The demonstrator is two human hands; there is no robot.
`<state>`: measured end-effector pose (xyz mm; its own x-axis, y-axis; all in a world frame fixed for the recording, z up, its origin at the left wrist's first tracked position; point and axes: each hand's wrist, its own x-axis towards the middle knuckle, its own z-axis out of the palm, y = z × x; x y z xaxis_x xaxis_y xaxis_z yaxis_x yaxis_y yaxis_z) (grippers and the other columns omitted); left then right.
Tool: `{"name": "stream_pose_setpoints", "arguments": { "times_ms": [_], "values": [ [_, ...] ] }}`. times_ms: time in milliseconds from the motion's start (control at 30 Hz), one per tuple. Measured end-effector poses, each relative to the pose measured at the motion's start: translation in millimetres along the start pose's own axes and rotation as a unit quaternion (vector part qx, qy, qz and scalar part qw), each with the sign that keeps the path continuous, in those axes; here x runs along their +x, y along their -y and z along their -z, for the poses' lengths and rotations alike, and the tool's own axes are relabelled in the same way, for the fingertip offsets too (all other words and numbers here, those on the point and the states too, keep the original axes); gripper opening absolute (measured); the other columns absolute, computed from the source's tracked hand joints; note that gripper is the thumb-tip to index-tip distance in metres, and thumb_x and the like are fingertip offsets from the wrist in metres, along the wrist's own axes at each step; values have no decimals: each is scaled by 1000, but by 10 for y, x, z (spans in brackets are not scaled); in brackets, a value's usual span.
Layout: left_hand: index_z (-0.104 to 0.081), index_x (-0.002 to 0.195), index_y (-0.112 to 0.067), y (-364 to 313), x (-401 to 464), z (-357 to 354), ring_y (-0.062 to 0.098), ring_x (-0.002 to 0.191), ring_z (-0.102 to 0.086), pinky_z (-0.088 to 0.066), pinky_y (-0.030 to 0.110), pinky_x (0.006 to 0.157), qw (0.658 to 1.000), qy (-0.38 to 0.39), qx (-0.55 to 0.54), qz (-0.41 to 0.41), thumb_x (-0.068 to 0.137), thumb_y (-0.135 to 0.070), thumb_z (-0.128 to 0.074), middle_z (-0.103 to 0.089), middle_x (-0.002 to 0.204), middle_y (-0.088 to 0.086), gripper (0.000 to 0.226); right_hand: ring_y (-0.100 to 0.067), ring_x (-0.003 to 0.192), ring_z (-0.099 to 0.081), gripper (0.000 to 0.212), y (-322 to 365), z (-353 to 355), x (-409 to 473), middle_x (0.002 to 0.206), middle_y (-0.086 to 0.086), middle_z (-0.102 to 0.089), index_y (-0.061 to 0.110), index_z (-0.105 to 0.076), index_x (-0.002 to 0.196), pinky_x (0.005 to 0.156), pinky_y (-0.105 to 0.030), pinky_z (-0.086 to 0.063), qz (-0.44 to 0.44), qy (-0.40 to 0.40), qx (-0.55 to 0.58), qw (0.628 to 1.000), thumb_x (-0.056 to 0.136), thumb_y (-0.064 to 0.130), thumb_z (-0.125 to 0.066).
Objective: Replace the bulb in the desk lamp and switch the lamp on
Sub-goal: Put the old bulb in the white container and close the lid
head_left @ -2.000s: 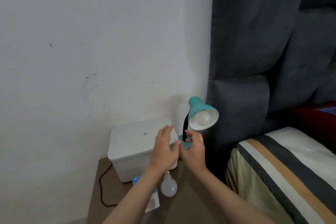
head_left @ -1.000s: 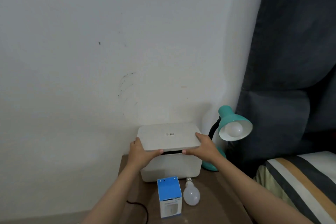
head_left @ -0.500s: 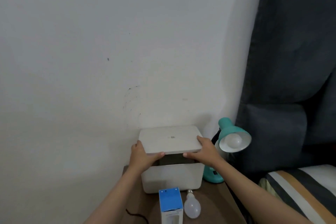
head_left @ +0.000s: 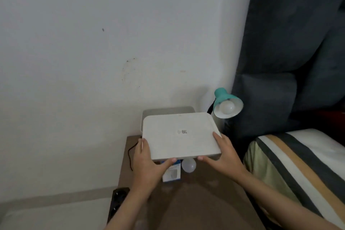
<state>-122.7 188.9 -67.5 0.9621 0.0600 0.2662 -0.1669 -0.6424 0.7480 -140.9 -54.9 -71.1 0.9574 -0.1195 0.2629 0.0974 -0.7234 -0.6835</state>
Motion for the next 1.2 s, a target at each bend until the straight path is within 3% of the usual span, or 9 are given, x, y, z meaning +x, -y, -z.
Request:
{"name": "stream_pose_setpoints", "arguments": {
  "times_ms": [100, 200, 333, 633, 767, 900, 967, 1100, 1200],
  "values": [
    [-25, 142, -12, 102, -524, -93, 24, 132, -34, -40, 44, 107, 1000, -4, 14, 14, 52, -70, -72, -31, 145, 6, 118, -14, 134, -30, 118, -178, 3, -472, 149, -5, -26, 18, -25, 147, 109, -23, -25, 15, 8, -9, 1000, 55, 87, -53],
    [-23, 144, -10, 229, -1013, -150, 23, 133, -30, -33, 40, 111, 999, 9, 13, 32, 51, -70, -72, -28, 144, 5, 121, -12, 135, -27, 114, -355, -23, -918, 150, -4, -23, 20, -23, 147, 111, -25, -25, 26, 24, -29, 999, 59, 85, -53],
    [-18, 144, -15, 379, -1529, -225, 20, 134, -25, -30, 36, 111, 998, 43, 23, 50, 52, -67, -74, -23, 144, 1, 120, -21, 137, -31, 114, -635, -169, -1428, 149, -8, -28, 20, -24, 147, 113, -38, -33, -6, 44, -41, 998, 59, 86, -54],
    [-27, 137, -8, 619, -1930, -427, 29, 126, -30, -34, 40, 107, 981, 131, 86, 113, 57, -61, -75, -32, 138, 12, 108, -28, 141, -23, 125, -912, -514, -1888, 151, -13, -23, 17, -27, 145, 115, -37, -26, -102, 126, -85, 983, 48, 95, -42],
    [-26, 133, -7, 703, -1946, -494, 30, 123, -27, -34, 39, 104, 979, 149, 103, 95, 62, -59, -72, -30, 135, 13, 99, -33, 139, -22, 115, -906, -539, -1839, 151, -14, -21, 15, -32, 141, 116, -43, -26, -113, 145, -109, 977, 50, 83, -54],
    [-17, 140, -9, 666, -1820, -509, 33, 137, -9, -22, 41, 113, 978, 159, 95, 93, 62, -60, -71, -8, 149, 17, 108, -31, 137, -19, 114, -792, -505, -1704, 146, -12, -20, 18, -34, 138, 115, -41, -25, -137, 147, -100, 974, 47, 80, -60],
    [-8, 145, -11, 598, -1652, -489, 30, 141, -1, -16, 40, 115, 983, 142, 74, 90, 66, -59, -70, 3, 154, 11, 112, -29, 135, -22, 101, -712, -505, -1553, 144, -11, -25, 17, -37, 137, 113, -39, -26, -122, 122, -86, 981, 58, 70, -68],
    [-12, 146, -12, 448, -1080, -434, 27, 143, -2, -16, 42, 115, 995, 72, 42, 50, 72, -57, -67, 1, 156, 7, 102, -22, 124, -44, 63, -491, -600, -1047, 133, -8, -45, 14, -47, 132, 102, -30, -36, -118, 53, -14, 992, 79, 40, -71],
    [-18, 145, -9, 361, -554, -399, 27, 144, -6, -18, 43, 115, 999, 26, 11, 32, 76, -49, -67, -6, 156, 11, 93, -20, 113, -55, 52, -302, -739, -575, 126, -7, -56, 13, -51, 128, 88, -27, -44, -196, 16, 96, 976, 83, 32, -69]
  ]
}}
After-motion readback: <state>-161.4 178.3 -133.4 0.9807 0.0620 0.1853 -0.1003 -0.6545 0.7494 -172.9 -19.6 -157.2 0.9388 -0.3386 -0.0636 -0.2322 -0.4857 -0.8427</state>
